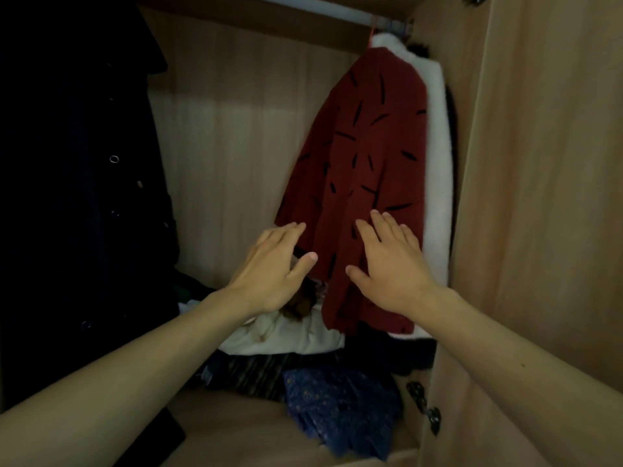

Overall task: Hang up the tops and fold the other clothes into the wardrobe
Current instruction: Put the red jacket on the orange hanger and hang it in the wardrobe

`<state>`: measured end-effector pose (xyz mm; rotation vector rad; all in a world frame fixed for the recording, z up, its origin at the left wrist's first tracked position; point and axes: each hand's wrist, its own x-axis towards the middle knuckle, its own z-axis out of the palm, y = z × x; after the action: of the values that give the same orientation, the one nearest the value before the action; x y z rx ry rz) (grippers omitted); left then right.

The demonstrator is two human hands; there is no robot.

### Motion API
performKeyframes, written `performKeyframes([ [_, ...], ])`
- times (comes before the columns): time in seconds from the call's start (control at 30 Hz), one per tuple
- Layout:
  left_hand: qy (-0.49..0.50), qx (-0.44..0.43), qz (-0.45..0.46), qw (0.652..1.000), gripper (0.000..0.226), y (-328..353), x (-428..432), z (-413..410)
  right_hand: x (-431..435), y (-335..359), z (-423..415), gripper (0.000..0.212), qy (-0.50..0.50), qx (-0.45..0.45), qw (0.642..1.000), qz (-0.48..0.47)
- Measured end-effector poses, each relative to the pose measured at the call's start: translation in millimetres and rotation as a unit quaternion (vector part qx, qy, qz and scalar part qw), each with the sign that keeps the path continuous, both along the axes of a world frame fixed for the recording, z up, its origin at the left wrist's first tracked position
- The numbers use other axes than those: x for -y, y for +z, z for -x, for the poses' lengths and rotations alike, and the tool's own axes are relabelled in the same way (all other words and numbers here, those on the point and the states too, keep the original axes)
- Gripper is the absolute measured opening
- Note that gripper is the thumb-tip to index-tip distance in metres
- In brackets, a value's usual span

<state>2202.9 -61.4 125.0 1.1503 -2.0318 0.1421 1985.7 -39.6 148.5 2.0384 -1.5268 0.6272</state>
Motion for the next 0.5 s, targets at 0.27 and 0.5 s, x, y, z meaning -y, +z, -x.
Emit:
performKeyframes([
  [0.27,-0.111,0.002,-0.012,0.994,0.066,-51,-34,31,-80,-24,16,0.074,-0.082,0.003,0.997,-0.005],
  [0.5,-0.228,-0.033,-0.083,0.97,0.066,-96,-75,96,-178,-85,51,0.067,-0.178,0.027,0.981,-0.071],
])
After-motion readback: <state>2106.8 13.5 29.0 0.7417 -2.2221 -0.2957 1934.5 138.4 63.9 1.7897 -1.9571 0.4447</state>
